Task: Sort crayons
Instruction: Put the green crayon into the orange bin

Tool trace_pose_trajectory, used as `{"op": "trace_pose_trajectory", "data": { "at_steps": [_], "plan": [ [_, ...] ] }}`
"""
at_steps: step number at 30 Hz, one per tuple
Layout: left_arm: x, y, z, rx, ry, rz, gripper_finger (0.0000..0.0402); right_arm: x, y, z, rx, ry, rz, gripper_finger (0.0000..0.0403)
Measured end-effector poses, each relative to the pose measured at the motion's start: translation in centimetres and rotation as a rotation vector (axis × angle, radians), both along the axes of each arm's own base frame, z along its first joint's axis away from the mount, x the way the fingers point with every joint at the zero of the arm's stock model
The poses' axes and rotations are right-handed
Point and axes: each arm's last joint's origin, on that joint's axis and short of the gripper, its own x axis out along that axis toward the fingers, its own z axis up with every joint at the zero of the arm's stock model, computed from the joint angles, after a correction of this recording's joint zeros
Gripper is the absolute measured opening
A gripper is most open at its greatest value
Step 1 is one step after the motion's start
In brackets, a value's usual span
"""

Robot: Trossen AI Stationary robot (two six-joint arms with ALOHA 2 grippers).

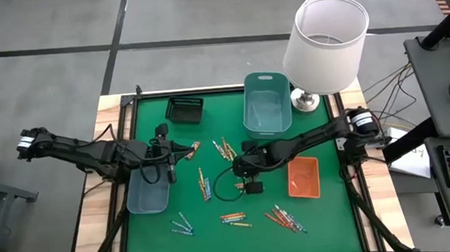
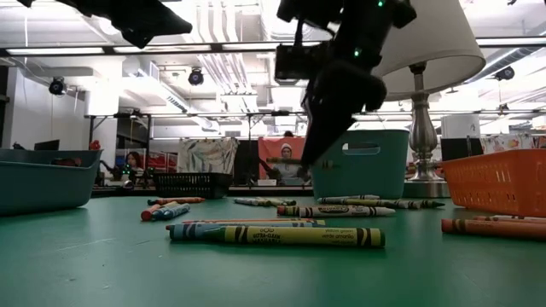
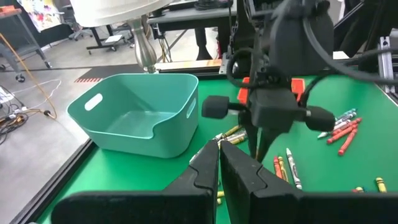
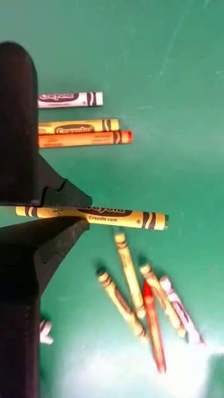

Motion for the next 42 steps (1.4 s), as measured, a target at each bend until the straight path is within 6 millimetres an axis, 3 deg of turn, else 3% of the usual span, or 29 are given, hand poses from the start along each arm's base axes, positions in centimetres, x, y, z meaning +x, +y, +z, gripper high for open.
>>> {"op": "trace_pose_trajectory", "data": {
  "at_steps": [12,21,28,36,42],
  "plan": [
    [0.1,0.0,0.5,-0.011,-0.049,0.000,0.0000,-4.3,0.3,4.7,0.080,0.089,-0.091,0.0009],
    [0.2,0.0,0.7,-0.017,-0.077,0.000,0.0000,-7.9,2.2,7.0,0.106,0.130,-0.107,0.0009],
    [0.2,-0.1,1.1,-0.024,-0.112,0.000,0.0000,-10.9,3.3,6.4,0.148,0.152,-0.192,0.0009],
    [0.3,-0.1,1.3,-0.030,-0.138,0.000,0.0000,-15.2,2.5,4.9,0.346,0.222,-0.706,0.0009],
    [0.3,-0.1,1.4,-0.020,-0.151,-0.003,0.0000,-18.1,2.8,3.6,0.424,0.251,-0.917,0.0009]
  ]
}}
